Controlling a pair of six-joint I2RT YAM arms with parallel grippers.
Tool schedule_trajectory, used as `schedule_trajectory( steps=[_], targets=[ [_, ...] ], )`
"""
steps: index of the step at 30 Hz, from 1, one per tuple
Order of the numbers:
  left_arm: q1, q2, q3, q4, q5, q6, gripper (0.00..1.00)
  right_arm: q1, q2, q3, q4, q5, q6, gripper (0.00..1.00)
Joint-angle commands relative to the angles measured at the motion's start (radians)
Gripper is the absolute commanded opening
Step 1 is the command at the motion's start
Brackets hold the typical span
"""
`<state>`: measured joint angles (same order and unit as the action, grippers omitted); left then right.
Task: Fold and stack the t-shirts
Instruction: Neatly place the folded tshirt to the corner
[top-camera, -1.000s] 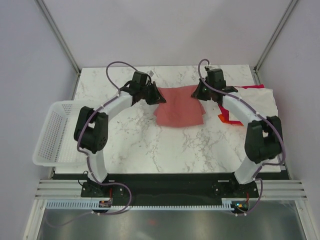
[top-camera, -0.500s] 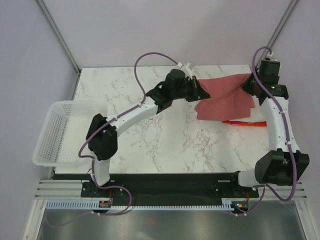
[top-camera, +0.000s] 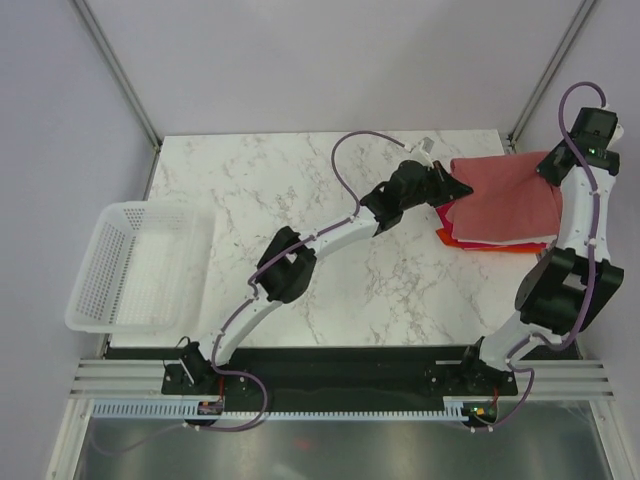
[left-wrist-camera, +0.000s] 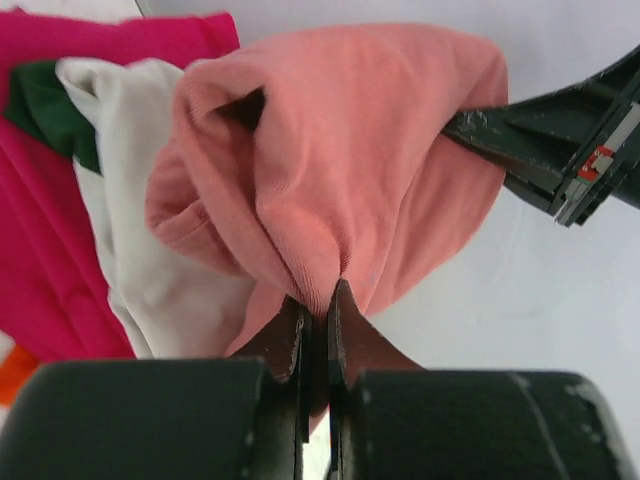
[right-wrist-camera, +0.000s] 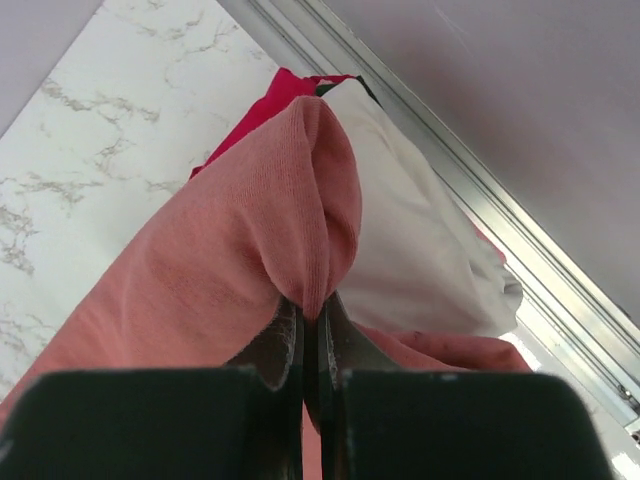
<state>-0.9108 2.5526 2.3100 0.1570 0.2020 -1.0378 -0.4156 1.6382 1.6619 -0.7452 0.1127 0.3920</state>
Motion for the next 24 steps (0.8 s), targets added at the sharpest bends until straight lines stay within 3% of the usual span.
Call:
schedule_trajectory(
  steps=[1, 2, 3, 4, 5, 6, 8, 9, 13, 19, 24],
  targets=[
    [0.006, 0.119, 0.126, 0.202, -0.145, -0.084, 0.02, -0.022, 0.101, 0.071, 0.047, 0.018, -0.001, 0.00],
    [0.007, 0.145, 0.141, 0.255, -0.173, -0.084, 0.06, -0.022, 0.133, 0.096, 0.055, 0.024, 0.004, 0.00],
    [0.007, 0.173, 0.166, 0.263, -0.226, -0.074, 0.19, -0.023, 0.203, 0.116, 0.061, 0.039, 0.008, 0.04],
    [0.006, 0.223, 0.216, 0.265, -0.254, -0.070, 0.42, -0.023, 0.242, 0.143, 0.058, 0.050, 0.016, 0.16],
    [0.007, 0.234, 0.229, 0.275, -0.274, -0.067, 0.82, -0.023, 0.279, 0.204, 0.049, 0.067, 0.021, 0.52],
    [0.010, 0.242, 0.233, 0.292, -0.279, -0.055, 0.95, -0.023, 0.341, 0.229, 0.043, 0.079, 0.024, 0.65],
    [0.018, 0.207, 0.224, 0.294, -0.265, -0.021, 1.00, -0.023, 0.385, 0.295, 0.027, 0.116, 0.025, 0.89],
    [0.018, 0.177, 0.206, 0.282, -0.266, 0.048, 1.00, -0.023, 0.406, 0.314, 0.017, 0.123, 0.019, 0.91],
    [0.023, -0.061, -0.071, 0.276, -0.331, 0.169, 1.00, -0.020, 0.341, 0.325, 0.015, 0.148, 0.004, 0.91],
    [0.075, -0.394, -0.356, 0.193, -0.351, 0.292, 1.00, -0.006, 0.111, 0.233, 0.023, 0.139, -0.010, 0.92],
    [0.153, -0.698, -0.698, 0.076, -0.285, 0.312, 1.00, 0.032, -0.023, 0.107, 0.033, -0.139, -0.012, 0.90]
  ],
)
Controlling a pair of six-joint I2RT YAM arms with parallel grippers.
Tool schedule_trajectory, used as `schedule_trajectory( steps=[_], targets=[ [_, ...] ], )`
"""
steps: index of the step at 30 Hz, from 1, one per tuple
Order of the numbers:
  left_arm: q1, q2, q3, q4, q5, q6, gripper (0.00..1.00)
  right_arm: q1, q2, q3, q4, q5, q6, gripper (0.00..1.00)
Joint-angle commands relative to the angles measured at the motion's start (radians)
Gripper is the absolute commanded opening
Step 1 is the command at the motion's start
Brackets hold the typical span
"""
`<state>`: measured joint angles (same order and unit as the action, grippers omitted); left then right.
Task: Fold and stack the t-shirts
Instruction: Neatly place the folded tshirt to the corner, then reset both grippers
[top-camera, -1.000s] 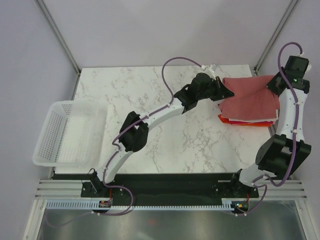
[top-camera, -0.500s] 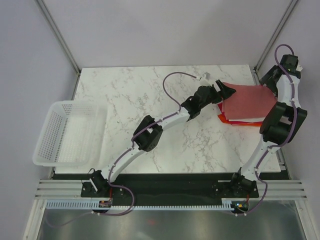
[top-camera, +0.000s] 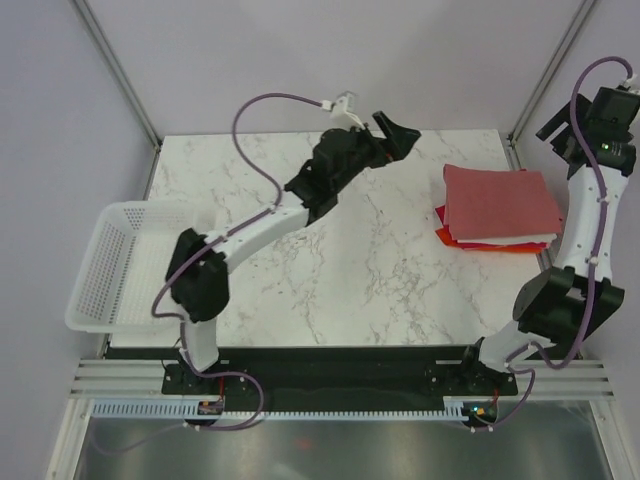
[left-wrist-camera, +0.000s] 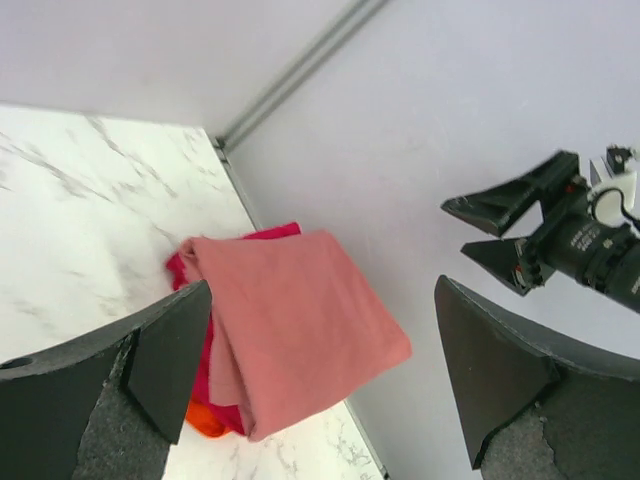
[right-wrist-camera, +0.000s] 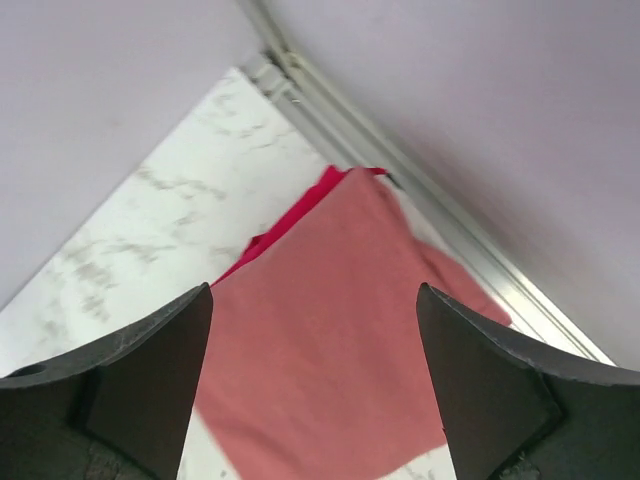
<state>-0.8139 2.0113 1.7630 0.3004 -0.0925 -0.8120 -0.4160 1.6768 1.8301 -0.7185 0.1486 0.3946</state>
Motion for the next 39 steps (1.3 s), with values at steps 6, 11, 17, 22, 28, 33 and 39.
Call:
schedule_trajectory(
  steps=[6, 11, 17, 22, 28, 33, 39],
  targets=[
    [0.235, -0.593, -0.616, -0.172, 0.086, 0.128, 1.00, 0.244, -0.221, -0.262, 0.094, -0.241, -0.049, 0.93],
    [0.401, -0.944, -0.897, -0.248, 0.119, 0.160, 1.00, 0.447, -0.386, -0.486, 0.256, -0.258, -0.062, 0.98],
    [0.415, -1.147, -1.049, -0.455, 0.096, 0.191, 1.00, 0.681, -0.563, -0.839, 0.439, -0.055, -0.051, 0.98],
    [0.417, -1.371, -1.278, -0.474, -0.013, 0.163, 1.00, 0.730, -0.749, -1.119, 0.625, -0.026, -0.071, 0.98],
    [0.415, -1.600, -1.468, -0.465, -0.118, 0.185, 0.99, 0.732, -0.879, -1.287, 0.695, -0.108, -0.076, 0.98],
    [0.415, -1.712, -1.514, -0.464, -0.076, 0.299, 0.99, 0.732, -0.888, -1.410, 0.731, -0.020, -0.062, 0.98],
    [0.415, -1.685, -1.564, -0.429, -0.076, 0.271, 1.00, 0.732, -0.885, -1.445, 0.795, -0.023, -0.033, 0.98]
  ],
)
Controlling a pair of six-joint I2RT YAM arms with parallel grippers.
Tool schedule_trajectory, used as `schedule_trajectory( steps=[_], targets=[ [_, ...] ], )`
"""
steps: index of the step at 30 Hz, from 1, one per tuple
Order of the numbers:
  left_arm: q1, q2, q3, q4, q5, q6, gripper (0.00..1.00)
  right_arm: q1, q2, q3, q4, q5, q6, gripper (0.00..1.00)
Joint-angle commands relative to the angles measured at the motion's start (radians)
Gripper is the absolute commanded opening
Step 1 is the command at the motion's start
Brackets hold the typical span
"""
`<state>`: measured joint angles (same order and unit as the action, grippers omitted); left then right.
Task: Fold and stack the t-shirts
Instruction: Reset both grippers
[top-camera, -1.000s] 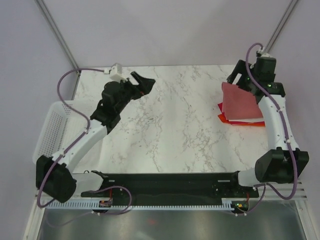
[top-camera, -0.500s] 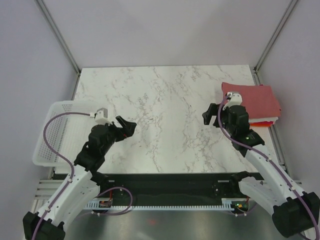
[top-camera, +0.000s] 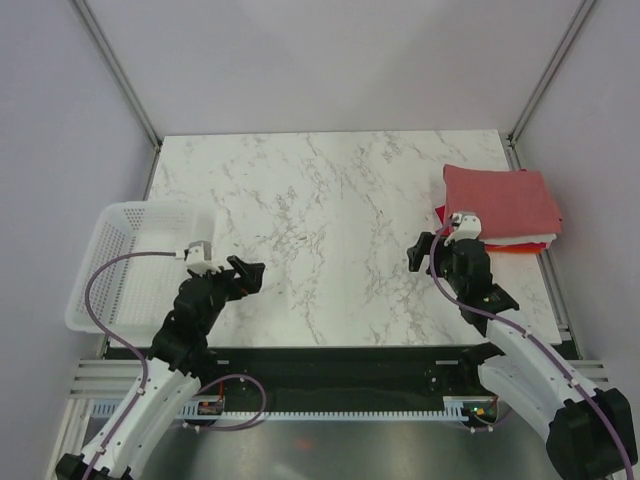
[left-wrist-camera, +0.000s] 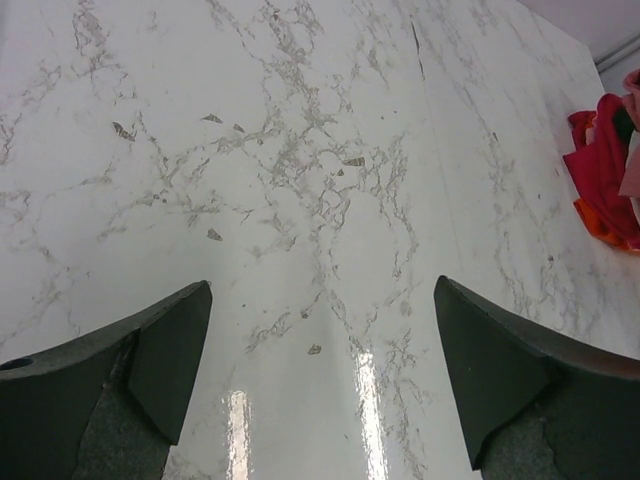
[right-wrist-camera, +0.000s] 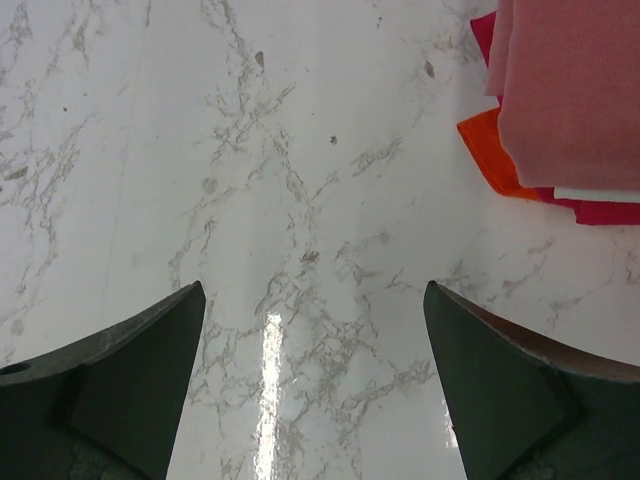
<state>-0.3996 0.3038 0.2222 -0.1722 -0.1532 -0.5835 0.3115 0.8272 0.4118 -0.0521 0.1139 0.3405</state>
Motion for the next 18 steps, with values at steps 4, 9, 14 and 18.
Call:
schedule_trajectory(
  steps=[4, 9, 14, 18],
  targets=[
    [0.001, 0.089, -0.006, 0.043, -0.013, 0.040, 1.00, 0.006, -0.135, -0.157, 0.249, -0.048, 0.031, 0.98],
    [0.001, 0.116, 0.002, 0.043, -0.009, 0.036, 1.00, 0.005, -0.194, -0.191, 0.265, -0.058, 0.043, 0.98],
    [0.001, 0.104, -0.004, 0.045, -0.005, 0.033, 0.99, 0.005, -0.134, -0.179, 0.279, -0.074, 0.045, 0.98],
    [0.001, 0.104, -0.003, 0.045, -0.002, 0.033, 1.00, 0.005, -0.100, -0.166, 0.278, -0.072, 0.046, 0.98]
  ],
)
